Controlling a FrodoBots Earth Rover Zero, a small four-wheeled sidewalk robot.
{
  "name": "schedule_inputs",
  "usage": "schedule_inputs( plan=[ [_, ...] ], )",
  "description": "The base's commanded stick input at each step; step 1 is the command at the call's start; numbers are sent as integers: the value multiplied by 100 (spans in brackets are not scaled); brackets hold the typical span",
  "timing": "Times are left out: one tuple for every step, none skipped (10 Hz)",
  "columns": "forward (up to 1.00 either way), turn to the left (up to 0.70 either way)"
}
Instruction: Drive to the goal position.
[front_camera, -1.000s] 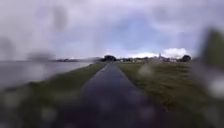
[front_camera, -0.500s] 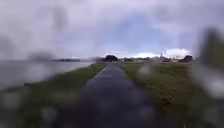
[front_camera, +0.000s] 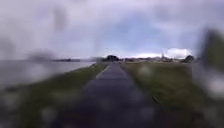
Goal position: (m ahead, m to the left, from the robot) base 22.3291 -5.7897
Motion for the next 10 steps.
schedule_inputs(
  plan=[
    [70, 0],
    [70, 0],
    [70, 0],
    [70, 0],
    [70, 0],
    [70, 0],
    [70, 0],
    [70, 0],
    [70, 0],
    [70, 0]
  ],
)
